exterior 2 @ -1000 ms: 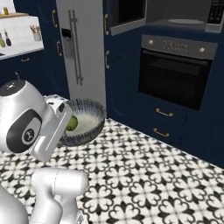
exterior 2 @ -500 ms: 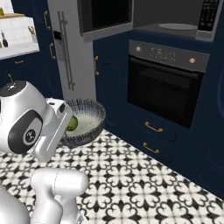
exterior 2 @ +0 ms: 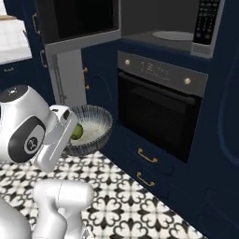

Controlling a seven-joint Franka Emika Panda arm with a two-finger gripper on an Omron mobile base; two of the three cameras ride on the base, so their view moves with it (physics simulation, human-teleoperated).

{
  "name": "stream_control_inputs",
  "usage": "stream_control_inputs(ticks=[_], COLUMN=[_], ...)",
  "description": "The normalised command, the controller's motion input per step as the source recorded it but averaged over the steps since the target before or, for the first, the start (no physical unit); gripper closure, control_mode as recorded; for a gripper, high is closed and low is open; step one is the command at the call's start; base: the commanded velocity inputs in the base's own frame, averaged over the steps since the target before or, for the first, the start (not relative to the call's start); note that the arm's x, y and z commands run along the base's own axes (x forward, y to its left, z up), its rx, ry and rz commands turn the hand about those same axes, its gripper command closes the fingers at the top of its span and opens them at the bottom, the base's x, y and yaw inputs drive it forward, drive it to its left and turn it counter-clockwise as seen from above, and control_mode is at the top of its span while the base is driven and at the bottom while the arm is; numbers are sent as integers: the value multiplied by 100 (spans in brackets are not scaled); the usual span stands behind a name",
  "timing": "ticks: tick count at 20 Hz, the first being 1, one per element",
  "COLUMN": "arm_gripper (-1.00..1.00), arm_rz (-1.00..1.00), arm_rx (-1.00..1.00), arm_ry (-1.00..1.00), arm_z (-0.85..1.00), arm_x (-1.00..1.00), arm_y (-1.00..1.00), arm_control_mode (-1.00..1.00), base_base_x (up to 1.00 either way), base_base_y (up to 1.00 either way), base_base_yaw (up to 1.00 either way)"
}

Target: Pick the lime from the sink and place it in the bowl. Then pick the bowl and place it in the microwave. Then close the microwave door and press the start button.

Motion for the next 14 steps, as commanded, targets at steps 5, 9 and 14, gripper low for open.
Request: stream_control_inputs(ticks=[5, 9, 14], arm_gripper=[100, 100, 100], arm_rz=[0, 0, 0], arm_rx=[0, 0, 0], arm_ry=[0, 0, 0], arm_z=[0, 0, 0], arm_x=[0, 0, 0], arm_y=[0, 0, 0], arm_control_mode=[100, 100, 100], base_base_x=[99, 98, 62], base_base_y=[-48, -16, 0], base_base_yaw=[27, 27, 15])
